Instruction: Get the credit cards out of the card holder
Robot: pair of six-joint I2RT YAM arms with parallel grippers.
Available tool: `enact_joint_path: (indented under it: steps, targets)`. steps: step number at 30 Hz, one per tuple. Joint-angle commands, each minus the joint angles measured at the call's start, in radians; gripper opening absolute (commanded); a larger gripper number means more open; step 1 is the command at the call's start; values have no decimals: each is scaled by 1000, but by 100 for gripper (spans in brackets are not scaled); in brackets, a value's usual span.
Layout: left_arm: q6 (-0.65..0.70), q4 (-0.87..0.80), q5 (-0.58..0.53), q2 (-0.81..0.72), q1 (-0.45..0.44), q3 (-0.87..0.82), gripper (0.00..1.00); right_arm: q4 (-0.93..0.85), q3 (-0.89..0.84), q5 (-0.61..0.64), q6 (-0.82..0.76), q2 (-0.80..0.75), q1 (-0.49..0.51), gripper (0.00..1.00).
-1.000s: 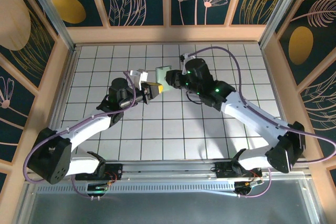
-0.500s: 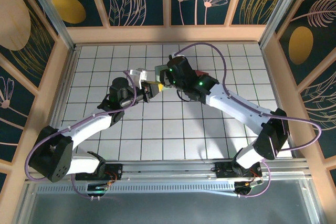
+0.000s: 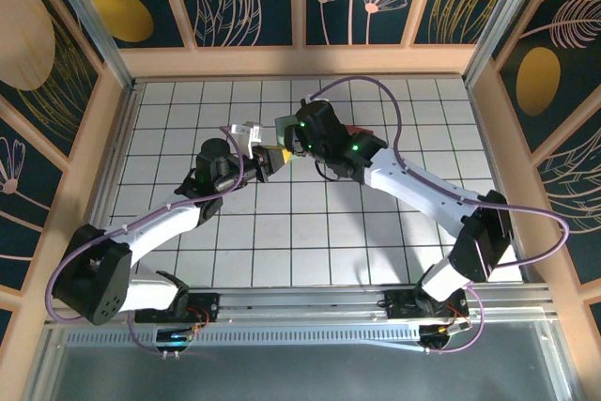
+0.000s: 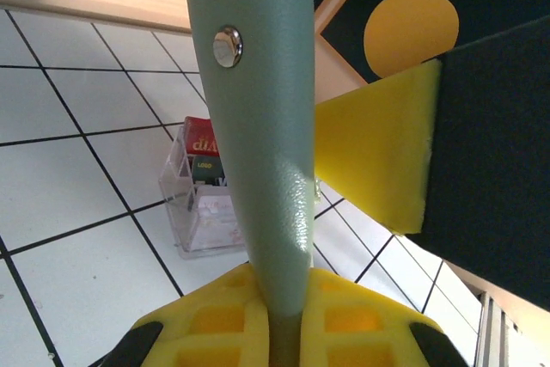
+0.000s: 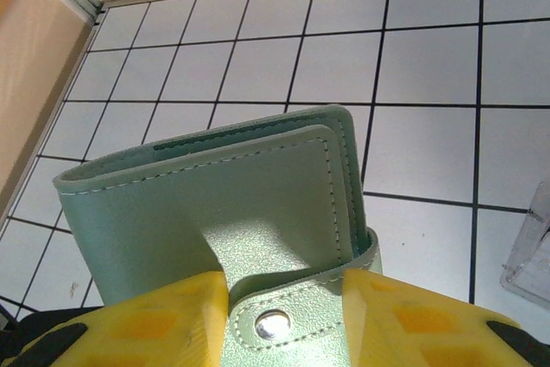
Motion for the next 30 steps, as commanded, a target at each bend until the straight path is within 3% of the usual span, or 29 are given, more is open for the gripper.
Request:
enact_joint_path:
  steps: [1, 8, 18, 24, 30]
  targets:
    - [-7, 152, 27, -21, -7, 10, 0, -23, 27, -19, 15, 31, 6, 41]
    - [-15, 170, 15, -33, -7, 3, 0, -27, -2, -11, 32, 17, -13, 30]
    - [-42, 195, 2, -14, -6, 4, 0, -12, -28, -48, 31, 3, -25, 27]
    - [-43, 198, 22, 5, -6, 20, 0, -13, -26, -101, 7, 3, -18, 44]
    - [-40, 204, 44, 10, -7, 28, 0, -12, -44, -105, -7, -2, -6, 50]
